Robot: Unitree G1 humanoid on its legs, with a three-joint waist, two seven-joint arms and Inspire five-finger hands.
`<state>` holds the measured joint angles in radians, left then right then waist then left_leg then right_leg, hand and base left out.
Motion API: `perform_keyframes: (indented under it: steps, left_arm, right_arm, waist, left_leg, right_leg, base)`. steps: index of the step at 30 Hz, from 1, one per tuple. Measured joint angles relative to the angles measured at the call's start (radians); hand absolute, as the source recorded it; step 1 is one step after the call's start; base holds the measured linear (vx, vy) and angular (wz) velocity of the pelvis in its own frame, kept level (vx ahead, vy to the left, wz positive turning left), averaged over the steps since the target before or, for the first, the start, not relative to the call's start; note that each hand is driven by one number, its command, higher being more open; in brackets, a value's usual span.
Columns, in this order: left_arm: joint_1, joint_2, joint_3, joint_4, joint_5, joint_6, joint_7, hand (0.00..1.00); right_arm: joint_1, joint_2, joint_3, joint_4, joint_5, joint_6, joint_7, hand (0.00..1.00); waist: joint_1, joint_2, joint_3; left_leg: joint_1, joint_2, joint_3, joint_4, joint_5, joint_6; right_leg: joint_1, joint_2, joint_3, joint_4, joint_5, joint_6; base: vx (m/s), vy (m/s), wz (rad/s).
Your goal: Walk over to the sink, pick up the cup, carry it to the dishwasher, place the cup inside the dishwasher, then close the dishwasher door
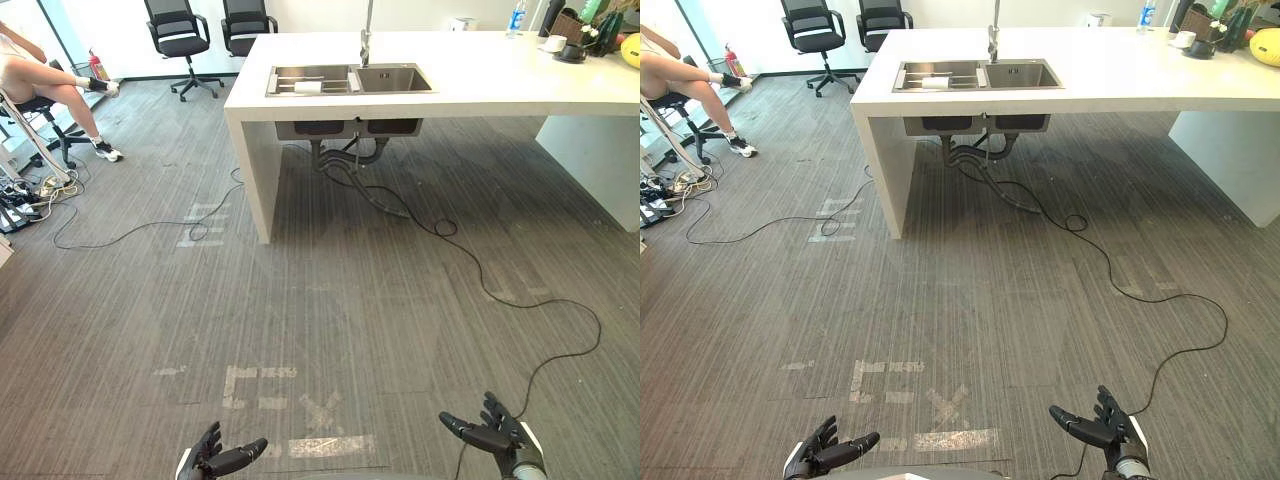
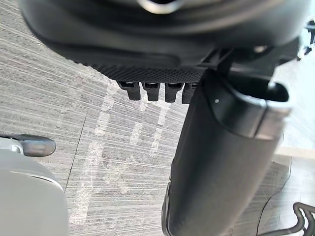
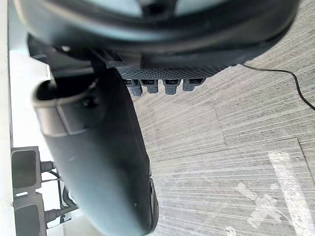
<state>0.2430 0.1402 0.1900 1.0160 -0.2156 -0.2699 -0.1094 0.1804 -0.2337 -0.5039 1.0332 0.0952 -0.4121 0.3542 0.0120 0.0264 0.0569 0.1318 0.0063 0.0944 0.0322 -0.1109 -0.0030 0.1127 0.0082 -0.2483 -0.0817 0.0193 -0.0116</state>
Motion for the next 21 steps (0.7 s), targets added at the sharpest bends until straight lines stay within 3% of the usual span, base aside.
perform_keyframes:
  steps: [21]
  left_arm:
    - [-0.006,0.007,0.001,0.004,0.000,-0.016,-0.032,1.00]
  right_arm:
    - [0.003,0.003,0.003,0.004,0.001,-0.008,0.040,1.00]
  waist:
    - [-0.001,-0.001,0.017]
  left_leg:
    - [0.017,0.005,0.039,0.010,-0.011,-0.006]
  right_leg:
    - [-0.001,0.001,0.035,0.023,-0.005,0.001]
  base:
    - [-0.02,0.001,-0.05]
